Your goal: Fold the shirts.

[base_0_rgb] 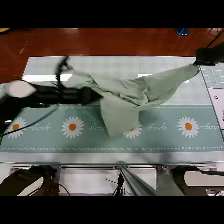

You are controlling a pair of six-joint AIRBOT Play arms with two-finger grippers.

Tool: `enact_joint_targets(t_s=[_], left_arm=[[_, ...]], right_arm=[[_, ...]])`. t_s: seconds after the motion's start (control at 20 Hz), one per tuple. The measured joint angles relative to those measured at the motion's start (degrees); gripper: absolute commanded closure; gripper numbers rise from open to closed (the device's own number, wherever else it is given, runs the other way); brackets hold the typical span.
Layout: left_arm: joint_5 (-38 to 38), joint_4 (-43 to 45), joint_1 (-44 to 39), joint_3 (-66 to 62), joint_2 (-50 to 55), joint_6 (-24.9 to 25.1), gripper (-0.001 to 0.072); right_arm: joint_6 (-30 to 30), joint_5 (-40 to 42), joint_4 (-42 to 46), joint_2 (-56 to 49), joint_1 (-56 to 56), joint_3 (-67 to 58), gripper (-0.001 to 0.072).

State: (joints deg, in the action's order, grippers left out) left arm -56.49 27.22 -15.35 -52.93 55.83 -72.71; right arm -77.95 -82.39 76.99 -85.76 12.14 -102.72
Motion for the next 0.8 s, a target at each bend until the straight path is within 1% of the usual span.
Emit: enact_joint_targets(t_s=[0.1, 0.25, 0.45, 0.55, 0.65, 0.8], left_arm=[[-0.5, 3.5, 5.6, -6.6, -8.0, -2.2, 0.0688], [-2.0, 11.6, 15.8, -18.6, -17.2, -5.9, 0.0688], [-7.3, 19.6, 27.9, -34.5, -22.3, -8.0, 0.0687], [-9.9, 21.5, 31.8, -40.5, -23.2, -8.6, 0.0687], [-11.1, 22.7, 33.9, -44.9, -23.6, -8.8, 0.0686], [-12.1, 23.1, 35.4, -49.6, -24.0, -9.0, 0.0687]], right_arm=[[-0.1, 2.0, 0.0, 3.8, 0.0, 0.0, 0.0687], [-1.4, 6.3, -0.1, 11.0, 0.0, 0.0, 0.0687], [-4.1, 13.3, 0.3, 21.9, 0.0, 0.0, 0.0688], [-5.0, 16.1, 2.0, 27.7, 0.0, 0.0, 0.0688], [-5.7, 17.2, 4.2, 32.3, 0.0, 0.0, 0.0688], [-6.6, 16.6, 7.3, 38.1, 0.0, 0.0, 0.0687]])
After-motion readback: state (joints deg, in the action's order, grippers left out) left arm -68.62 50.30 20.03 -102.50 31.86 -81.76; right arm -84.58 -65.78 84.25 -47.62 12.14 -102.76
